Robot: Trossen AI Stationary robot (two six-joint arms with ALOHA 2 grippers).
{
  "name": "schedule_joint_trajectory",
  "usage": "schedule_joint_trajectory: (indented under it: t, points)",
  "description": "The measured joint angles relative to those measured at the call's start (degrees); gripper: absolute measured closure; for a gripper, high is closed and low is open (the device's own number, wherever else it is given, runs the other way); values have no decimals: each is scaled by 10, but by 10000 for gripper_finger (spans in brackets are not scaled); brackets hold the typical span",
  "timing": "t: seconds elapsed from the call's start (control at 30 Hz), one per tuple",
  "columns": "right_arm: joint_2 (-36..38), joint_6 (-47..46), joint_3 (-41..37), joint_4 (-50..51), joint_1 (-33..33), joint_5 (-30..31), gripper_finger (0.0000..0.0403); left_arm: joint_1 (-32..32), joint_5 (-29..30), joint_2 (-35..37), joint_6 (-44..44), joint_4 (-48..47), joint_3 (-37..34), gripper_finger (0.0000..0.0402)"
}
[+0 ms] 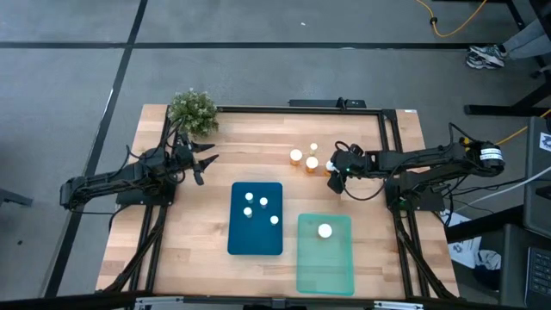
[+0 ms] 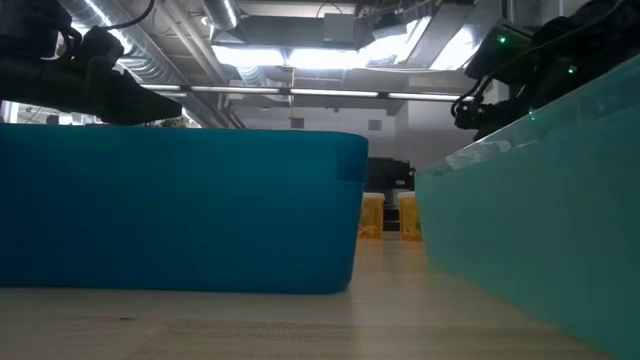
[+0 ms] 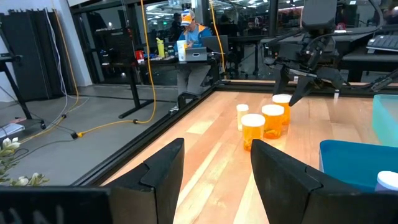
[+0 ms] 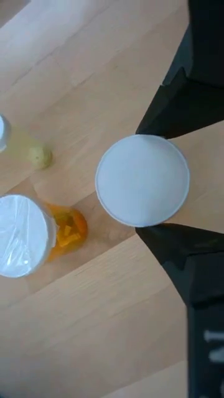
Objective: Pick and place medicine bottles into bin by pill shape (circle, oval)
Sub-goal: Put the right orange pill bottle into the light blue bin
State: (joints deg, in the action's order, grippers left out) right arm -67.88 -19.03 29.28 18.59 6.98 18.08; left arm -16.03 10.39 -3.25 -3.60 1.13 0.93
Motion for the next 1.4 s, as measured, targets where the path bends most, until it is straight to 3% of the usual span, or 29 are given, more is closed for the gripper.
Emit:
schedule_joint_trajectory:
  t: [0.3, 0.6, 1.0, 1.4]
  points:
    - [0, 11, 111, 81, -26, -27, 197, 0, 0, 0, 0, 0, 0, 224]
    - [0, -25, 226, 163, -172, -37, 197, 0, 0, 0, 0, 0, 0, 224]
    - [0, -153, 220, 188, -382, -42, 190, 0, 0, 0, 0, 0, 0, 224]
    - [-21, -357, 220, 283, -505, 29, 192, 0, 0, 0, 0, 0, 0, 224]
